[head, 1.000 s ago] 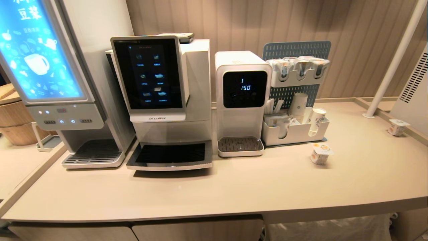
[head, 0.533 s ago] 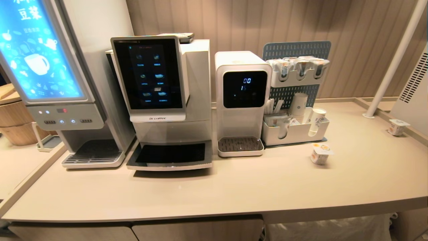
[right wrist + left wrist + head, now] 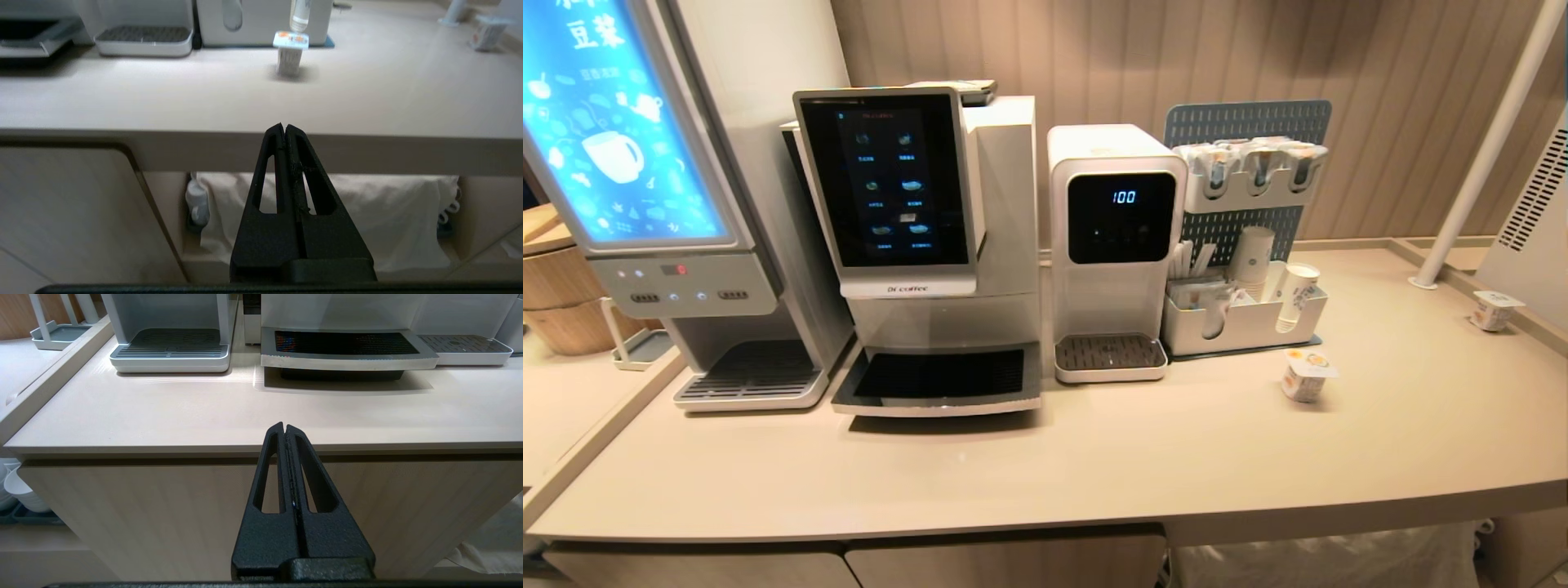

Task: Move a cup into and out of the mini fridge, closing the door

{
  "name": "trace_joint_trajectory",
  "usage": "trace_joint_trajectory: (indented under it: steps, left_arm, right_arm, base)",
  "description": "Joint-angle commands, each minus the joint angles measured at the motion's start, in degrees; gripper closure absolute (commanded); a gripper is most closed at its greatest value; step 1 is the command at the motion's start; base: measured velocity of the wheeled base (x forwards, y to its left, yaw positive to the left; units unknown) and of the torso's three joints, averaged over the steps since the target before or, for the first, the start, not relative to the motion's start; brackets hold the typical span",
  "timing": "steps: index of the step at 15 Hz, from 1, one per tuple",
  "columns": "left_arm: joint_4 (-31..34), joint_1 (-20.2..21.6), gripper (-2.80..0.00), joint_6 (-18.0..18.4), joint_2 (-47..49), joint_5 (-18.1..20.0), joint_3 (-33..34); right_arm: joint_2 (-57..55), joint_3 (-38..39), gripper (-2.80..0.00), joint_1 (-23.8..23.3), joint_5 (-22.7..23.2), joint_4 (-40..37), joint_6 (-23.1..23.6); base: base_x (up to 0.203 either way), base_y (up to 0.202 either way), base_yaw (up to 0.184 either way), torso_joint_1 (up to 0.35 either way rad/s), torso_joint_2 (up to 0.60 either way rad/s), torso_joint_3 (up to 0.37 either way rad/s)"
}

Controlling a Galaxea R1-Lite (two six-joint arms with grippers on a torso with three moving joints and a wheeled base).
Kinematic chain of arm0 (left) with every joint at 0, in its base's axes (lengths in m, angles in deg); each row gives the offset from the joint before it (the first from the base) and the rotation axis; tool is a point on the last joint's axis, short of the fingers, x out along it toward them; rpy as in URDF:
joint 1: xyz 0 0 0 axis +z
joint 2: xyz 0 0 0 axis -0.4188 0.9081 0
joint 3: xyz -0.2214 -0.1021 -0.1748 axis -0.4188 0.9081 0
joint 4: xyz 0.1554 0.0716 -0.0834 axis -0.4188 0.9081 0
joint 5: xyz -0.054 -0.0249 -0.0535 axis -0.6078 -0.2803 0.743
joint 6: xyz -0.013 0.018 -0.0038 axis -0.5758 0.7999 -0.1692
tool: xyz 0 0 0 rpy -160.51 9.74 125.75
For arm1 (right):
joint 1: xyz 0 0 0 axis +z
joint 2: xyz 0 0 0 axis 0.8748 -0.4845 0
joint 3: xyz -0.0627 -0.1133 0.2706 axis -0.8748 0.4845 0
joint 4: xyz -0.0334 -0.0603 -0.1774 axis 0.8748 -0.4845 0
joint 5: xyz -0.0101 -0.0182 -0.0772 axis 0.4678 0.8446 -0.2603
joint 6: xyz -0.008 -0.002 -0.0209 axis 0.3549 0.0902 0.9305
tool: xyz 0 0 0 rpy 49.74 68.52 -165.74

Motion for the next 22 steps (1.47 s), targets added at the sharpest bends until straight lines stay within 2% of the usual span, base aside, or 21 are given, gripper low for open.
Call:
trace_joint_trajectory:
  steps: [1,8,11,22]
  left_arm:
    - [0.0,0.0,0.0,0.0,0.1,0.0,0.1]
    - [0.0,0.0,0.0,0.0,0.1,0.0,0.1]
    - [0.0,0.0,0.0,0.0,0.1,0.0,0.1]
    - [0.0,0.0,0.0,0.0,0.1,0.0,0.1]
  right_arm:
    - [-0.7,-0.5,0.0,0.0,0.0,-1.6,-0.3]
    - [-0.1,-0.4,0.0,0.0,-0.3,-1.4,-1.9]
    - [-0.1,1.2,0.0,0.0,-0.3,3.6,-1.4]
    - [-0.1,1.3,0.0,0.0,-0.9,3.6,-3.7]
  base:
    - [0.0,0.0,0.0,0.0,0.0,0.0]
    - [0.0,0.0,0.0,0.0,0.0,0.0]
    - [0.0,0.0,0.0,0.0,0.0,0.0]
    - [0.0,0.0,0.0,0.0,0.0,0.0]
